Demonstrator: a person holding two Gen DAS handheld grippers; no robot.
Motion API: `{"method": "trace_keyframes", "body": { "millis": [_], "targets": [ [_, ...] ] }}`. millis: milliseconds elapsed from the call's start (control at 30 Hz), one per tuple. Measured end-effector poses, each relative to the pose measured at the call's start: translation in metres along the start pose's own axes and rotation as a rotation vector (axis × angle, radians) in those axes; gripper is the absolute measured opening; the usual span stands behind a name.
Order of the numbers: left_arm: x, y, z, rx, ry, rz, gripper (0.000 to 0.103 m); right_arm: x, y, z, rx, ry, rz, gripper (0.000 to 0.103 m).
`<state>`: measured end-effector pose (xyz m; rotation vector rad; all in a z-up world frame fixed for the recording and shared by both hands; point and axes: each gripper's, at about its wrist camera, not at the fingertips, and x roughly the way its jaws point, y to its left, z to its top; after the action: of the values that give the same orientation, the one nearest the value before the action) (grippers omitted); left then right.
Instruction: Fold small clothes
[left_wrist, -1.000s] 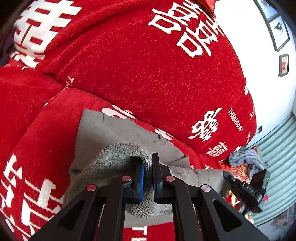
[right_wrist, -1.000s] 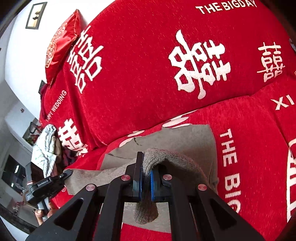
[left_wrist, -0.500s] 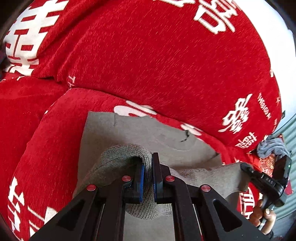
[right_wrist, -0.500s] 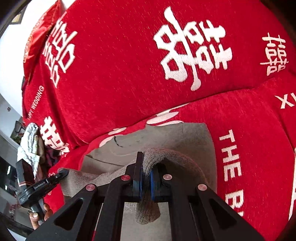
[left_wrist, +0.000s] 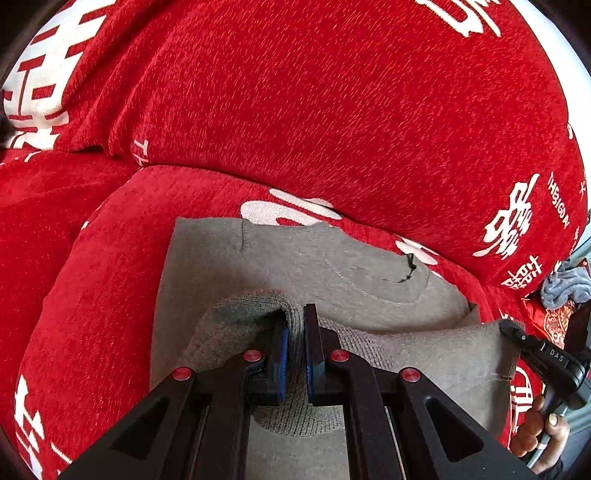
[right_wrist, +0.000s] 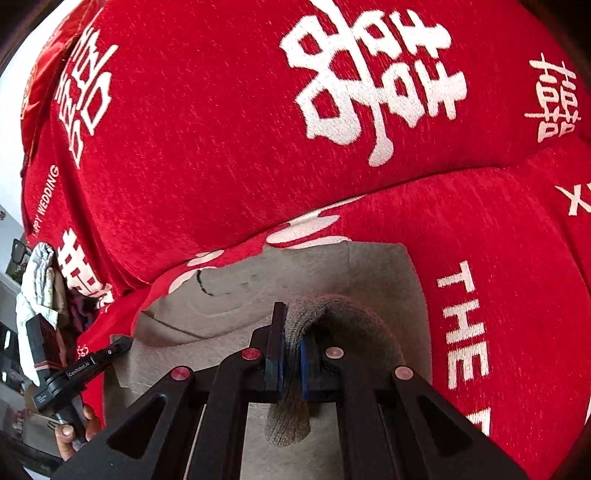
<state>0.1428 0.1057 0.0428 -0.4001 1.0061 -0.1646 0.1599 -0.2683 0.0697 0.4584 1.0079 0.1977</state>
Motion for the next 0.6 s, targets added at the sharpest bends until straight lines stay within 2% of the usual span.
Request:
{"method": "trace_keyframes", "body": {
  "millis": [167,467,600],
  "targets": [
    [0.014,0.010,-0.002,-0.021,0.026,0.010,0.008,0.012,-0.008,-0.001,0.015,0.017,-0.016,0.006],
    [0.025,0.026,-0.002,-0.075,0.048,-0.027,0.008,0.030,-0.025,-0.007,0.048,0.043,-0.046,0.006],
    [0.027,0.024,-0.002,-0.061,0.045,-0.014,0.009,0.032,-0.030,-0.009,0.051,0.037,-0.068,0.006]
  ]
}}
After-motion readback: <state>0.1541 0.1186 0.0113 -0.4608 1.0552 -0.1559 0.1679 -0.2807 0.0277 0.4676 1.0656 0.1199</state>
